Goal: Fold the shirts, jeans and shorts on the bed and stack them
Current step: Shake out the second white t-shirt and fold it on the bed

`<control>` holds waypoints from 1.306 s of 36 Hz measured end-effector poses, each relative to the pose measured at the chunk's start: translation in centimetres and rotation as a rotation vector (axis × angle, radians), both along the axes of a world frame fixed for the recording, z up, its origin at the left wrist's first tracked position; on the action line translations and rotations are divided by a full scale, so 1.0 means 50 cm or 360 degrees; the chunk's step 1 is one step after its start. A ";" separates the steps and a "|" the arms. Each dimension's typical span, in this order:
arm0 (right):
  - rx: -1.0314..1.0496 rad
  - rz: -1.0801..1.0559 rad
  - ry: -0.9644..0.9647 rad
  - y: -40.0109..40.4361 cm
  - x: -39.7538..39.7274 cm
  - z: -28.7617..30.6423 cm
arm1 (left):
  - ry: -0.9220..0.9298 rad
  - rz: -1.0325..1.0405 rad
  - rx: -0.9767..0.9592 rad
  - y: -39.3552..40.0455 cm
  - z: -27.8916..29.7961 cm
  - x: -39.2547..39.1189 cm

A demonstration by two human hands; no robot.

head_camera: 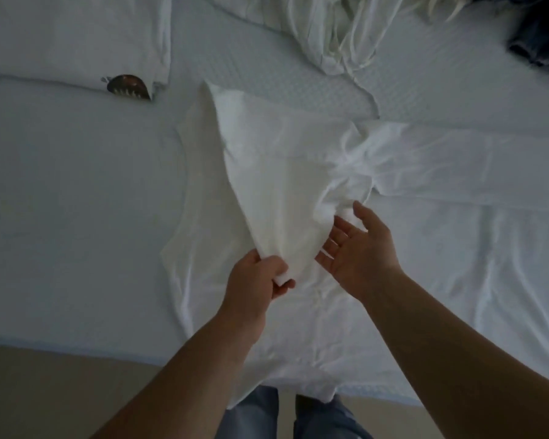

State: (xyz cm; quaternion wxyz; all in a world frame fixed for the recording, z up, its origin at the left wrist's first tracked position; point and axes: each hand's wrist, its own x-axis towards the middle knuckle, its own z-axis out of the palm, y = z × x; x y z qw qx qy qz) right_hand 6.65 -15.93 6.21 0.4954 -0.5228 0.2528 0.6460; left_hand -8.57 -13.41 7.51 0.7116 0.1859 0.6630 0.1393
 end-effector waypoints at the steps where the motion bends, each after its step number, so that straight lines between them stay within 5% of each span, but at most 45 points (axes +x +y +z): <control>1: -0.0084 0.0026 -0.0062 -0.008 -0.010 -0.002 | 0.0072 -0.0064 -0.0032 -0.006 -0.009 -0.007; 5: -0.0240 -0.0015 -0.0227 -0.024 -0.032 -0.004 | 0.0295 -0.0350 0.0071 0.003 -0.041 -0.030; 9: -0.0155 0.0040 -0.0255 -0.042 -0.047 0.005 | 0.0364 -0.0164 0.0100 0.035 -0.050 -0.052; 16: -0.0267 0.0008 -0.0123 -0.104 -0.081 0.020 | 0.0166 -0.0038 -0.0027 0.028 -0.025 -0.074; 25: -0.0340 -0.0037 -0.0305 -0.045 0.001 0.008 | 0.0047 -0.0359 -0.0040 0.002 -0.035 -0.054; 29: -0.0276 0.0278 -0.0417 -0.060 0.012 0.018 | -0.0185 -0.0124 -0.0053 0.014 -0.015 -0.048; 35: -0.0297 0.0279 -0.0742 -0.065 0.022 0.035 | -0.0451 0.0232 -0.0103 0.054 0.029 -0.031; 40: -0.0140 0.0351 -0.1205 0.018 0.061 0.031 | -0.0415 0.0291 -0.0059 0.156 0.007 0.022; 47: -0.0179 0.0220 -0.1147 0.121 0.104 -0.003 | -0.0152 -0.0005 0.0195 0.261 -0.034 0.055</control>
